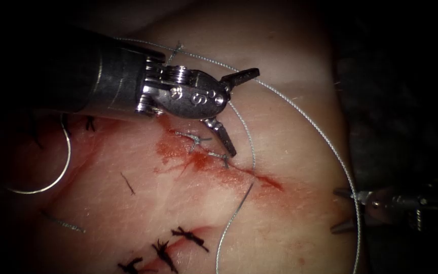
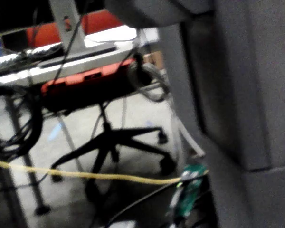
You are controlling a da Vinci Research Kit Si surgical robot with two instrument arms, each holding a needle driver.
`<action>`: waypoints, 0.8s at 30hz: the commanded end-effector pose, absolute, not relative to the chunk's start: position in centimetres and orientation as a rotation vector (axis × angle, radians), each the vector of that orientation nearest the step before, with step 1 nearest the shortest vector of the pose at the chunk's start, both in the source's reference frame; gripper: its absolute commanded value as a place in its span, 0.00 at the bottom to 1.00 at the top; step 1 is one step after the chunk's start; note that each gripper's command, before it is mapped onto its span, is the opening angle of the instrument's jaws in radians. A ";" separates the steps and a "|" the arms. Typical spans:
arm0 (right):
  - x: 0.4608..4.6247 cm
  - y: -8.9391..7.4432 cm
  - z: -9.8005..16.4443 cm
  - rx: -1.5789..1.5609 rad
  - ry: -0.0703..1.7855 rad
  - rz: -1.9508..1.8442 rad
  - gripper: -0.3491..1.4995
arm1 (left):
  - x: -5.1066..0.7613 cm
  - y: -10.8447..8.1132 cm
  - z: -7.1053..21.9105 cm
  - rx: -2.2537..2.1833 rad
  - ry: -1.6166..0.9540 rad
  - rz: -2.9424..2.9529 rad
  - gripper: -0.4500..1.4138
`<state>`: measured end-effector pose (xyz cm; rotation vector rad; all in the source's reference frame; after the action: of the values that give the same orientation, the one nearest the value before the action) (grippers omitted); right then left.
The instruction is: Wound Closure
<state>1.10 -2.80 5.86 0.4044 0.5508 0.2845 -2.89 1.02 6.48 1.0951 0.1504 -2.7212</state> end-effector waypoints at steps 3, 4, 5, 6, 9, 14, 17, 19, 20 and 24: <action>1.17 -2.8 5.9 0.406 0.551 0.289 0.70 | -3.16 1.1 6.7 1.034 -0.016 -2.558 0.88; 1.17 -2.8 5.9 0.407 0.550 0.295 0.70 | -3.21 1.2 6.7 1.041 -0.026 -2.553 0.88; 1.17 -2.8 5.9 0.407 0.550 0.294 0.70 | -3.30 1.2 6.8 1.045 -0.032 -2.553 0.86; 1.17 -2.8 5.9 0.407 0.550 0.294 0.70 | -3.30 1.2 6.8 1.045 -0.032 -2.553 0.86; 1.17 -2.8 5.9 0.408 0.549 0.300 0.70 | -3.46 1.2 7.1 1.026 -0.056 -2.503 0.84; 1.13 -2.9 5.9 0.407 0.549 0.310 0.70 | -3.66 1.1 7.4 1.027 -0.010 -2.430 0.60; 1.13 -2.9 5.9 0.408 0.547 0.323 0.70 | -3.78 1.1 7.5 1.043 0.023 -2.385 0.60; 1.13 -2.9 5.9 0.410 0.546 0.328 0.70 | -3.82 1.1 7.5 1.045 0.028 -2.373 0.60; 1.13 -2.9 5.9 0.410 0.546 0.328 0.70 | -3.85 1.1 7.5 1.047 0.032 -2.363 0.60; 1.13 -2.9 5.9 0.413 0.543 0.339 0.70 | -3.98 1.0 7.4 1.058 0.052 -2.318 0.57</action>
<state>1.05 -2.81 5.88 0.4121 0.5421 0.3404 -3.95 1.01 7.38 1.0564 0.0525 -2.3073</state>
